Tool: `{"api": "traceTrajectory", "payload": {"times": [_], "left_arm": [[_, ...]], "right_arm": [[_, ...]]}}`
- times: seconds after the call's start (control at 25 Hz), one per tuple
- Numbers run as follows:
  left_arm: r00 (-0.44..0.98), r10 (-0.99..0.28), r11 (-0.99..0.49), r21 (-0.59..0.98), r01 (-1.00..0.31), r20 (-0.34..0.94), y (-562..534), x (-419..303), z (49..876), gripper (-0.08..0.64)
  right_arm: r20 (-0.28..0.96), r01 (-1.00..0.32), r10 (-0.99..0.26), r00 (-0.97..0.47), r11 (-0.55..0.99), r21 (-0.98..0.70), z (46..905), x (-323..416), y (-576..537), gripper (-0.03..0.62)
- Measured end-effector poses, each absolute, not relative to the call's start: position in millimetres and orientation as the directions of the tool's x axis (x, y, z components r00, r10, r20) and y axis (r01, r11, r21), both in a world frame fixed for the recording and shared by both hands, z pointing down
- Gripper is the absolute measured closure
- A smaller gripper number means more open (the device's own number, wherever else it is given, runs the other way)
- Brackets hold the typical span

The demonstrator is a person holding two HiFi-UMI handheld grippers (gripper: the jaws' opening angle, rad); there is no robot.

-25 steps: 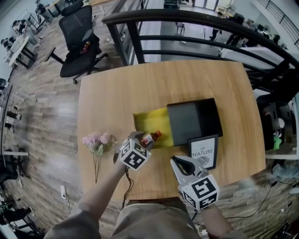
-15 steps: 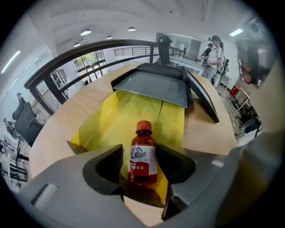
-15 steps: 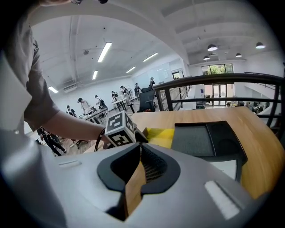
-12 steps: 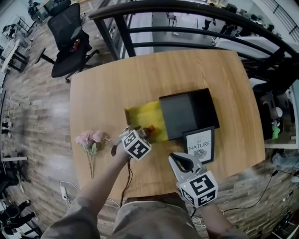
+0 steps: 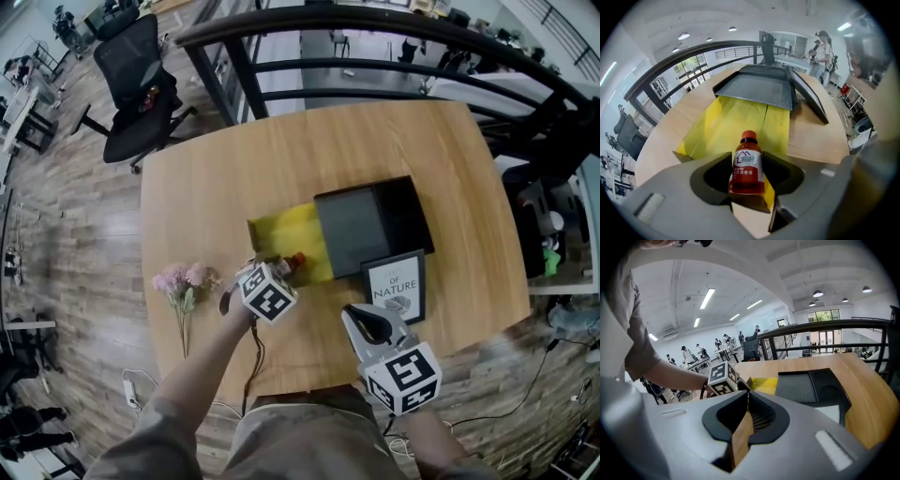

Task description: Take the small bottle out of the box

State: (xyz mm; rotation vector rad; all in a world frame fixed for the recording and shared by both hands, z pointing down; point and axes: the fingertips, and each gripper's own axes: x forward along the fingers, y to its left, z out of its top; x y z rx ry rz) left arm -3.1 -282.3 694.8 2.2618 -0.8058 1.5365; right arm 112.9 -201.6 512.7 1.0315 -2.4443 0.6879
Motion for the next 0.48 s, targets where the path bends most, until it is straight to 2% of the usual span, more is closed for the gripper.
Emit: {"api": "traceTrajectory", "payload": {"times": [0.12, 0.16, 0.2, 0.48], "left_arm": [[0.323, -0.382, -0.759, -0.094, -0.644, 0.866, -290, -3, 662, 0.364], [0.34, -0.423, -0.736, -0.1, -0.67, 0.84, -293, -5, 648, 0.434], [0.354, -0.46, -0.713, -0.101, -0.694, 0.815, -295, -6, 636, 0.56], [0.351, -0.491, -0.684, -0.103, -0.722, 0.798, -289, -20, 618, 0.56]], "right_arm": [[0.505, -0.747, -0.572, -0.647, 0.608, -0.268, 496, 117, -206, 0.574], [0.499, -0.75, -0.58, -0.644, 0.608, -0.26, 490, 119, -208, 0.574], [0.493, -0.752, -0.588, -0.641, 0.609, -0.251, 485, 120, -209, 0.574], [0.468, -0.761, -0.619, -0.63, 0.611, -0.218, 465, 118, -208, 0.574]]}}
